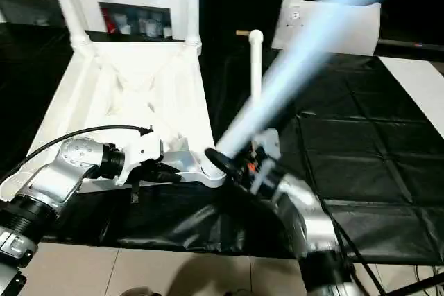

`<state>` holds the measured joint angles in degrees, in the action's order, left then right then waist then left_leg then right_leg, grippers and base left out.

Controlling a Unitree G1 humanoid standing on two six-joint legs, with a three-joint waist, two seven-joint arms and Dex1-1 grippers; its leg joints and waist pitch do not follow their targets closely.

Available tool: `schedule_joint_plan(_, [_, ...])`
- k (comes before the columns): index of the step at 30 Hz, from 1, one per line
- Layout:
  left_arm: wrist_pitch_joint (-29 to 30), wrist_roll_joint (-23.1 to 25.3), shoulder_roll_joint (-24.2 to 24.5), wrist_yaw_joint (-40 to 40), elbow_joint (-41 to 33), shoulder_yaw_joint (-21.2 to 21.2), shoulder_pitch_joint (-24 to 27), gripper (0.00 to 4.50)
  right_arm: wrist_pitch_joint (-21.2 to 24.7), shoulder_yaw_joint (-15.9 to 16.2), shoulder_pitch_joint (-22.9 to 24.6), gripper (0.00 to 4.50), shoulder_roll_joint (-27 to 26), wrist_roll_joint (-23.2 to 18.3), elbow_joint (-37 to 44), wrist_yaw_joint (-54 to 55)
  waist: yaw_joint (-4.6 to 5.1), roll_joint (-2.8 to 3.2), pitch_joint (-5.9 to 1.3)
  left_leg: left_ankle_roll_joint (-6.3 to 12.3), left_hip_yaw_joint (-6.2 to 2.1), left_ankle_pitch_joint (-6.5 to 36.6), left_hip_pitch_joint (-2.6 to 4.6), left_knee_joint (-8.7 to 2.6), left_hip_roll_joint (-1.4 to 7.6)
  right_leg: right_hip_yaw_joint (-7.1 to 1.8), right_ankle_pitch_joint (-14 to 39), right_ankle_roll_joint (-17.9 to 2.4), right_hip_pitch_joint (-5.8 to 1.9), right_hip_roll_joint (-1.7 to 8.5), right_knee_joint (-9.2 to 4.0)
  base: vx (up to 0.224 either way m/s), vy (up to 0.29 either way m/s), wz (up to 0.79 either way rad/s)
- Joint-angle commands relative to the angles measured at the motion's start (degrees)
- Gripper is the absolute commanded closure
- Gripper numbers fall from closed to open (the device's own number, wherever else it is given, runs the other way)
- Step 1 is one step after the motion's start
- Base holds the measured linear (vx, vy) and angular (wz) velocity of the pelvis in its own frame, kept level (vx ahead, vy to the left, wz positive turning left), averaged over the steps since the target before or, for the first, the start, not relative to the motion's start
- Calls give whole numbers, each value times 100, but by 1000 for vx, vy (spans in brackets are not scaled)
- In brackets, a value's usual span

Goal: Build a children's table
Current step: Insert table leg to table base

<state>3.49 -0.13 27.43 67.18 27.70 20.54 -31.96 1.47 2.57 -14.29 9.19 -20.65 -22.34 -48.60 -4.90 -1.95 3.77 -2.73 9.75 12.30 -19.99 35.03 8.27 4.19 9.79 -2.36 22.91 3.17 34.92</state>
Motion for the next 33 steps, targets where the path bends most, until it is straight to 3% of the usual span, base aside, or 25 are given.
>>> schedule_joint_plan(1, [-75,85,131,-75,11,-140,-143,450,-19,-31,329,254,327,508,-282,185,-11,117,-372,70,-214,1260,30,-500,529,-391,1906,-1072,-296,672,-497,0,0,0])
schedule_joint_plan(4, [-113,104,142,-92,42,-135,-136,450,-490,431,451,254,658,1087,-135,106,-13,78,-365,76,-203,1165,23,-505,519,-387,1947,-979,-297,651,-498,0,0,0])
schedule_joint_plan(9, [-136,117,154,-102,33,-131,-99,450,-639,926,369,254,985,1613,-137,-103,-22,68,-371,184,-191,1048,20,-493,514,-394,1809,-1011,-301,650,-483,0,0,0])
schedule_joint_plan(12, [-129,130,169,-102,-14,-118,-69,450,-533,1029,97,254,1002,1634,-262,-267,0,-3,-360,237,-189,1075,17,-489,509,-387,2086,-964,-297,652,-504,0,0,0])
schedule_joint_plan(14, [-117,128,174,-99,-46,-111,-58,450,-515,1062,18,254,1006,1604,-305,-310,7,21,-348,233,-199,1156,20,-499,522,-389,2250,-922,-278,653,-528,0,0,0])
schedule_joint_plan(16, [-130,117,211,-6,-122,-72,-29,450,-455,1133,-258,254,957,1557,-469,-424,30,-21,-357,190,-207,1289,42,-510,537,-383,2328,-899,-262,647,-529,0,0,0])
schedule_joint_plan(18, [-136,111,223,22,-140,-60,-21,450,-432,1165,-350,254,940,1536,-531,-470,44,-13,-360,158,-218,1320,30,-518,541,-387,2241,-928,-271,653,-511,0,0,0])
schedule_joint_plan(19, [-169,107,245,83,-156,-36,-13,450,-402,1224,-487,254,909,1532,-649,-569,55,-46,-356,160,-211,1330,26,-516,539,-391,2247,-921,-267,653,-518,0,0,0])
schedule_joint_plan(21, [-231,100,293,228,-201,16,-1,450,-341,1346,-716,254,840,1494,-864,-866,99,-56,-351,166,-220,1360,12,-506,523,-387,2437,-911,-272,672,-531,0,0,0])
schedule_joint_plan(27, [-369,112,386,646,-225,170,-148,450,-372,1659,-925,254,787,1528,-1204,-1514,167,-50,-308,252,-219,1302,0,-519,528,-401,2274,-962,-258,659,-520,0,0,0])
schedule_joint_plan(33, [-424,153,396,885,-169,304,-271,450,-474,1862,-976,254,749,1553,-1282,-1905,151,-28,-259,234,-218,1395,26,-553,540,-408,2137,-1050,-249,649,-513,0,0,0])
